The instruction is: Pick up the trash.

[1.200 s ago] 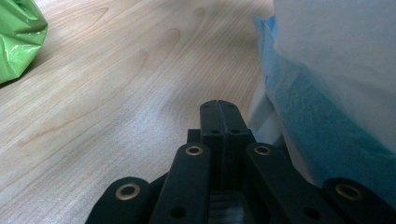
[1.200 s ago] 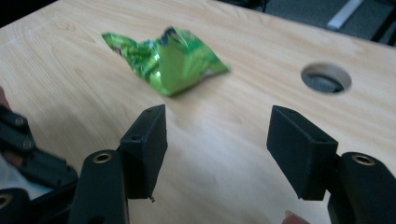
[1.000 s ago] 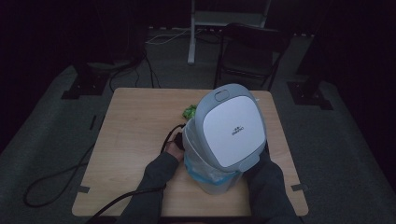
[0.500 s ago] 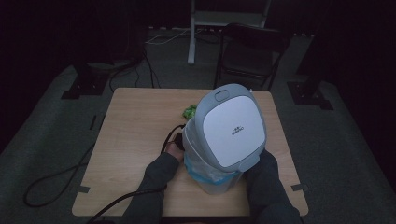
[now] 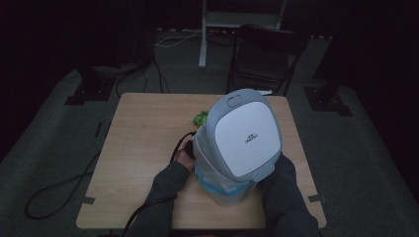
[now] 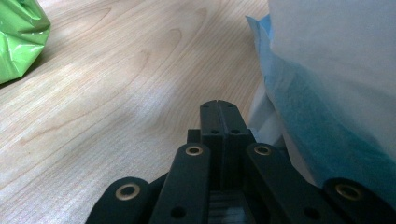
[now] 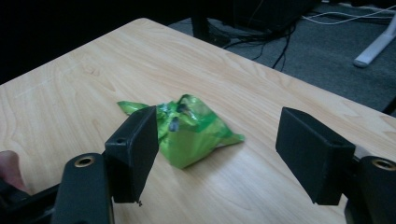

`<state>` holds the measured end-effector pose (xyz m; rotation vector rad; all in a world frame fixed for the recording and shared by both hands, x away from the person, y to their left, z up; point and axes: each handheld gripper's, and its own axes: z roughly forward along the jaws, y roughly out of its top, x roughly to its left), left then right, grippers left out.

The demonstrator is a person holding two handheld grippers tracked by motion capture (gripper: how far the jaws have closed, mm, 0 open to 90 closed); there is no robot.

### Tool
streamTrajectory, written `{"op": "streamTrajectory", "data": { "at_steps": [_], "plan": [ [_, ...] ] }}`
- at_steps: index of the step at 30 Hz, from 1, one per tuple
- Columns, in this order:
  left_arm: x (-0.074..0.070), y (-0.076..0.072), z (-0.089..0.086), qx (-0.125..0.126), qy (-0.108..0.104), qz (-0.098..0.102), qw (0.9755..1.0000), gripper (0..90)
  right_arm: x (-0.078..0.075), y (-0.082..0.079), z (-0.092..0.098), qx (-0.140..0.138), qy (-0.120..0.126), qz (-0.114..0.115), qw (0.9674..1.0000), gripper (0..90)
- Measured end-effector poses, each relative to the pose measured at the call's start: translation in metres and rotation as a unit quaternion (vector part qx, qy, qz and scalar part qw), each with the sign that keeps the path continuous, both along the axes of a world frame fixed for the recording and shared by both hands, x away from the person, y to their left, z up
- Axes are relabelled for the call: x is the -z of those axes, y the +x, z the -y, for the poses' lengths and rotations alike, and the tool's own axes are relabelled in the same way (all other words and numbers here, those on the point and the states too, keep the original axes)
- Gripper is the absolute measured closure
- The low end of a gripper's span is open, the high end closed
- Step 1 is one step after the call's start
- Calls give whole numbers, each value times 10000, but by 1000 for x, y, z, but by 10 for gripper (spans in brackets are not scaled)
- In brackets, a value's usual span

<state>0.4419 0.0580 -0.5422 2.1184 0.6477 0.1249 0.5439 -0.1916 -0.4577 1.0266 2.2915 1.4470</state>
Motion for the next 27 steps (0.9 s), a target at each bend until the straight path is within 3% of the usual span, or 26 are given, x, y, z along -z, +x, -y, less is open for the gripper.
{"op": "streamTrajectory", "data": {
  "at_steps": [5,9,11,14,17,19,21,24,27],
  "plan": [
    [0,0,0,8,7,1,10000,900,-4,1,8,200,-140,130,9996,281],
    [0,0,0,11,10,5,10000,900,-9,-1,14,338,-87,137,9993,271],
    [0,0,0,13,11,6,10000,900,-10,-5,16,389,-226,109,9989,262],
    [0,0,0,13,6,14,10000,900,-12,-12,25,406,-685,117,9968,250],
    [0,0,0,15,7,16,10000,900,-22,-19,45,539,-815,194,9950,251],
    [0,0,0,19,7,17,10000,900,-31,-24,56,595,-993,239,9930,251],
    [0,0,0,35,11,21,10000,900,-42,-27,62,619,-1341,294,9886,241],
    [0,1,0,41,8,22,10000,900,-62,-30,66,627,-1228,438,9895,244],
    [0,1,0,46,4,19,10000,900,-66,-29,56,518,-1204,466,9903,243]
  ]
}}
